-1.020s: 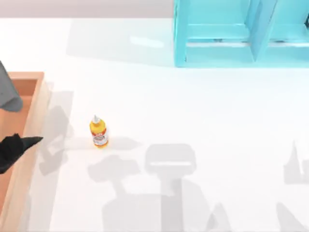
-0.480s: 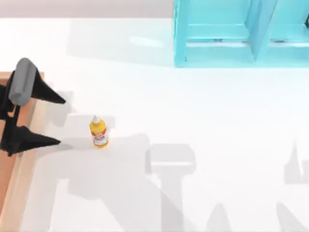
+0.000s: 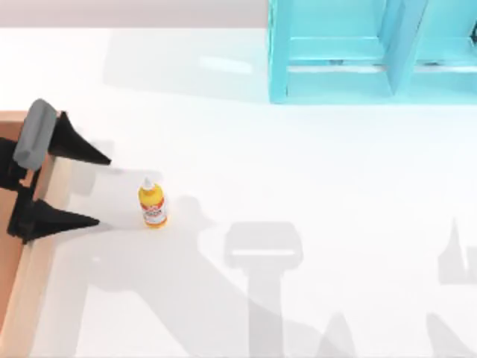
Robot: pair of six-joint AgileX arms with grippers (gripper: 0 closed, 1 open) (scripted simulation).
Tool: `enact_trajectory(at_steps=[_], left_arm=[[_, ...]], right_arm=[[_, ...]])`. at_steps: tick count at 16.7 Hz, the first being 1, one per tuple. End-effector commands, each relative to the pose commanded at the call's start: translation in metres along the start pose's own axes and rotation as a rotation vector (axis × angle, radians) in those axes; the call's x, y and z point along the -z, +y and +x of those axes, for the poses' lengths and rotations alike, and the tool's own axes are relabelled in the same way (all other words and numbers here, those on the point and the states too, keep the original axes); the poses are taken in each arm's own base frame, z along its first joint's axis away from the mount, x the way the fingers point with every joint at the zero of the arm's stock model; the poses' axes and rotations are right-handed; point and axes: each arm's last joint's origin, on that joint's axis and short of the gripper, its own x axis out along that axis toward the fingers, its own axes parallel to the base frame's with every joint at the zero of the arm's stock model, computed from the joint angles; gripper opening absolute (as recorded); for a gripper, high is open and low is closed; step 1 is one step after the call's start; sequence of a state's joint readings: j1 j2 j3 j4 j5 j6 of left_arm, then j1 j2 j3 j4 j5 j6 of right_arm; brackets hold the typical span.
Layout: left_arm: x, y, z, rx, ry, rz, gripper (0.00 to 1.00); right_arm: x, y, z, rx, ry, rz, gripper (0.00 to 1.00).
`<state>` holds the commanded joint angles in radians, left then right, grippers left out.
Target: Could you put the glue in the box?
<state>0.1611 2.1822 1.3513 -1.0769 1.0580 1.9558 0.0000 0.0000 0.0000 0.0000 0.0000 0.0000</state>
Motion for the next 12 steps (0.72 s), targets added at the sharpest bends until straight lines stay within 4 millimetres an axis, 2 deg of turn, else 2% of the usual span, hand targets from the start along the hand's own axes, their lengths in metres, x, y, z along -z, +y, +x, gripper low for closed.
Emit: enact_trajectory(at_steps=[3, 6, 12], left_arm=[[-0.003, 0.000, 0.001, 0.006, 0.001, 0.000, 1.00], [-0.014, 0.007, 0.007, 0.003, -0.001, 0.000, 1.00], [-0.028, 0.026, 0.044, -0.002, 0.002, 0.001, 1.00]], right_arm=[[0.000, 0.000, 0.000, 0.000, 0.000, 0.000, 1.00], [0.000, 0.000, 0.000, 0.000, 0.000, 0.000, 1.00], [0.000, 0.000, 0.000, 0.000, 0.000, 0.000, 1.00]])
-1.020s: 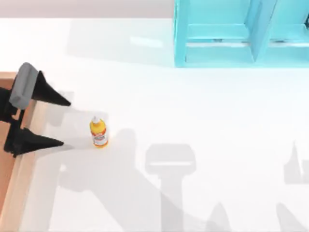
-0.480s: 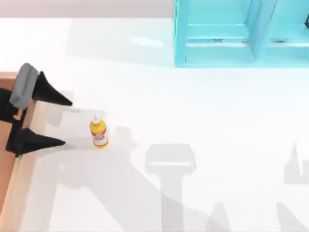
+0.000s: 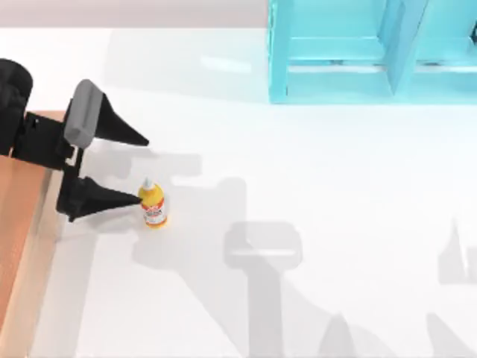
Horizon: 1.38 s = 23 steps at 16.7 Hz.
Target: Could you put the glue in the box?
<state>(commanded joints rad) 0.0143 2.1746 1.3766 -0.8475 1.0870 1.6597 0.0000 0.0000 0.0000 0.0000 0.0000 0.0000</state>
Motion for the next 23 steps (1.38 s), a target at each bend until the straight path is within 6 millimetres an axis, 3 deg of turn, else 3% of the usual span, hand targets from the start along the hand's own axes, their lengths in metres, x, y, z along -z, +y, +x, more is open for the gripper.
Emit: enact_trajectory(at_steps=[6, 10, 14, 23], left_arm=[[0.016, -0.015, 0.048, 0.008, -0.004, -0.001, 1.00], [0.028, -0.027, 0.056, 0.002, -0.002, -0.001, 1.00], [0.028, -0.027, 0.056, 0.002, -0.002, -0.001, 1.00], [0.028, -0.027, 0.056, 0.002, -0.002, -0.001, 0.32]], right_arm=[[0.000, 0.000, 0.000, 0.000, 0.000, 0.000, 1.00], [0.000, 0.000, 0.000, 0.000, 0.000, 0.000, 1.00], [0.000, 0.000, 0.000, 0.000, 0.000, 0.000, 1.00], [0.000, 0.000, 0.000, 0.000, 0.000, 0.000, 1.00]])
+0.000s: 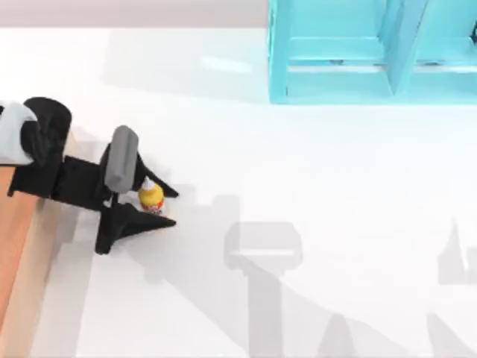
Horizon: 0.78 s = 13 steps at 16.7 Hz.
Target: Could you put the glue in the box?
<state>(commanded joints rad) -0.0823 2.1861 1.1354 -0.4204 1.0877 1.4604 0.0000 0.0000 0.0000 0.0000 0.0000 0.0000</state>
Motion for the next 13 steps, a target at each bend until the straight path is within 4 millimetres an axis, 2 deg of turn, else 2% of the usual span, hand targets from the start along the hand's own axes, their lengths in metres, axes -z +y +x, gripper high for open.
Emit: enact_trajectory(at_steps=[4, 13], left_arm=[[0.0000, 0.0000, 0.0000, 0.000, 0.000, 0.000, 0.02], [-0.0019, 0.0009, -0.0018, -0.004, 0.003, 0.003, 0.00]], right_arm=[[0.0000, 0.0000, 0.0000, 0.000, 0.000, 0.000, 1.00], [0.0000, 0.0000, 0.0000, 0.000, 0.000, 0.000, 1.00]])
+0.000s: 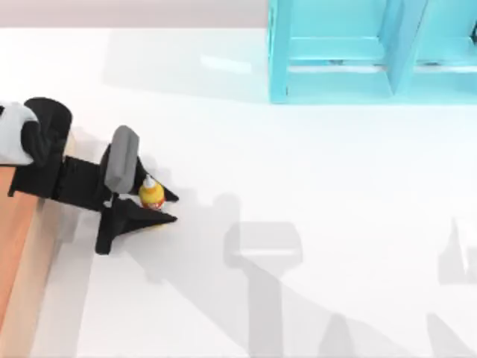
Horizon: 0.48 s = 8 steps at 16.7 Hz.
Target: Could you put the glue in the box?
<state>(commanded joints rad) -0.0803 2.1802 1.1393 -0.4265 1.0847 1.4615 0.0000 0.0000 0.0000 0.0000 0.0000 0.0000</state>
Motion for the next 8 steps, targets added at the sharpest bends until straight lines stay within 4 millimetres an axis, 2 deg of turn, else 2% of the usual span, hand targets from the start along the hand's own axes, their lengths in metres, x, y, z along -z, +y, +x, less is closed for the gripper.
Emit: enact_trajectory(at_steps=[3, 8], left_arm=[[-0.012, 0.000, 0.000, 0.004, -0.024, 0.042, 0.00], [-0.060, 0.002, -0.008, 0.016, -0.063, 0.140, 0.00]], right_arm=[[0.000, 0.000, 0.000, 0.000, 0.000, 0.000, 1.00], [0.000, 0.000, 0.000, 0.000, 0.000, 0.000, 1.00]])
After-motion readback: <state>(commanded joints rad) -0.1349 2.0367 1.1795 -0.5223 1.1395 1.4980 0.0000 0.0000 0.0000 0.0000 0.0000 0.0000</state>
